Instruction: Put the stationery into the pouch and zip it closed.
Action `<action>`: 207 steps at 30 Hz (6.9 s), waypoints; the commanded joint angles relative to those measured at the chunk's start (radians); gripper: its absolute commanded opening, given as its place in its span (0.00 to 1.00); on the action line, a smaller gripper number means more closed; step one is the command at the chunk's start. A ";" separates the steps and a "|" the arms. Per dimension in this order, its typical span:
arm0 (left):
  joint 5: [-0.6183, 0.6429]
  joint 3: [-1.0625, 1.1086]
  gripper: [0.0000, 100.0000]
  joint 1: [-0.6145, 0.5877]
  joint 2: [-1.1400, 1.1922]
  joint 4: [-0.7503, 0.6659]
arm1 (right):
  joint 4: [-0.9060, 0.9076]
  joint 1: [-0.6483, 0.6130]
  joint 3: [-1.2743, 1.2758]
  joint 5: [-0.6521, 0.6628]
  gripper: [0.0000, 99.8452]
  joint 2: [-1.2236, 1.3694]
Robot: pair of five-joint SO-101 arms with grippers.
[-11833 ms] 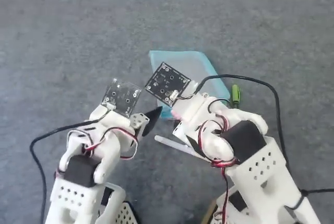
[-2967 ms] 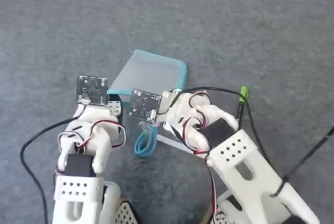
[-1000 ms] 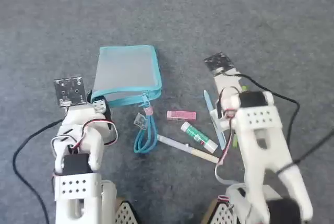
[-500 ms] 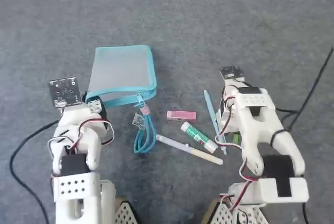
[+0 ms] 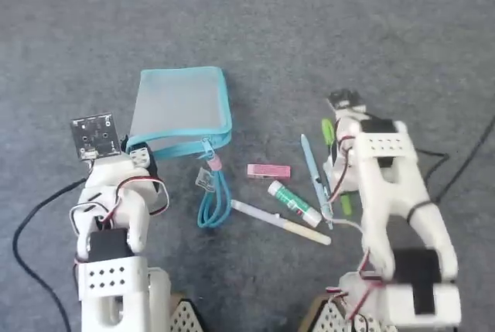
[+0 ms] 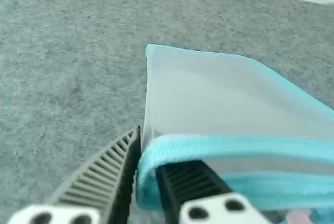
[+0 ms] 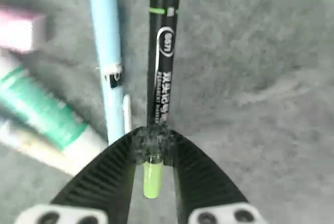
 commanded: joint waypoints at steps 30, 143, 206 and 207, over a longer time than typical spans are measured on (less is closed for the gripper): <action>-0.006 0.031 0.01 0.066 0.021 -0.166 | 0.489 -0.699 -0.539 0.068 0.01 -0.125; -0.101 0.051 0.01 0.180 0.014 -0.140 | -0.231 -0.196 0.267 -0.018 0.02 0.028; -0.101 0.053 0.01 0.160 0.020 -0.166 | 0.479 -0.648 -0.586 0.006 0.01 -0.504; -0.101 0.053 0.01 0.160 0.020 -0.166 | 0.479 -0.648 -0.574 0.006 0.01 -0.504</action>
